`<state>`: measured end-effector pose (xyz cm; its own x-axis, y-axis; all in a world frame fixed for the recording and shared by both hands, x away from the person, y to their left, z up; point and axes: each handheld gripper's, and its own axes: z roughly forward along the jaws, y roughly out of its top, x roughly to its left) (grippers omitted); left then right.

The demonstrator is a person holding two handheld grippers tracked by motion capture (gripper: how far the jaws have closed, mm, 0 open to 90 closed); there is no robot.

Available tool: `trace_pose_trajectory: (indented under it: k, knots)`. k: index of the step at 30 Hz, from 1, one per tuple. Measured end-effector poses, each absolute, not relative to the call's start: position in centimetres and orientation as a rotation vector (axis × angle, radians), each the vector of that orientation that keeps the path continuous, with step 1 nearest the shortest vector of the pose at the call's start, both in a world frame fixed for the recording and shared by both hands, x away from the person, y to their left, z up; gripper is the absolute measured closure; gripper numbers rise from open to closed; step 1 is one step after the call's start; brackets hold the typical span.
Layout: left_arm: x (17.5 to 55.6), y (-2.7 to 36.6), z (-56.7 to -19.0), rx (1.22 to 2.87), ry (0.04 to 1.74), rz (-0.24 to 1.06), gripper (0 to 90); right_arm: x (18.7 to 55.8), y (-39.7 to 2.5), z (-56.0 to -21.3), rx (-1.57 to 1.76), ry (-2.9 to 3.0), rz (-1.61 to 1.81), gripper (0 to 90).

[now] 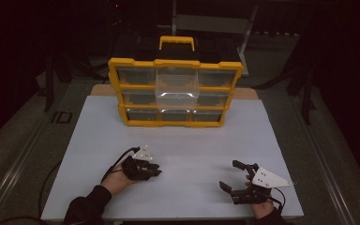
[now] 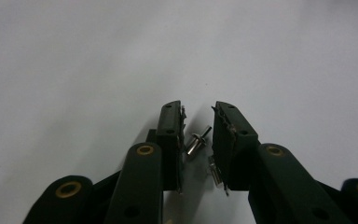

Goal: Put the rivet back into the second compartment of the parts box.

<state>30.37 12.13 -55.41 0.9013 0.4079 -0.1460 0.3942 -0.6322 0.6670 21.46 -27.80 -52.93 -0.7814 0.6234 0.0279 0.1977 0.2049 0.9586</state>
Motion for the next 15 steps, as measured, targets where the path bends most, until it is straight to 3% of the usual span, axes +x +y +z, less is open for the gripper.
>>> trace_pose_trajectory:
  k: [5, 15]
  knots:
    - [30.55, 12.19, -55.45, 2.323, 0.576, 0.019, 80.2, 21.47, -27.79, -52.94, 0.768, 2.121, 1.599, 10.5]
    - [30.73, 12.27, -55.40, 2.325, 0.570, 0.017, 81.1, 21.49, -27.79, -52.96, 0.771, 2.122, 1.599, 10.5]
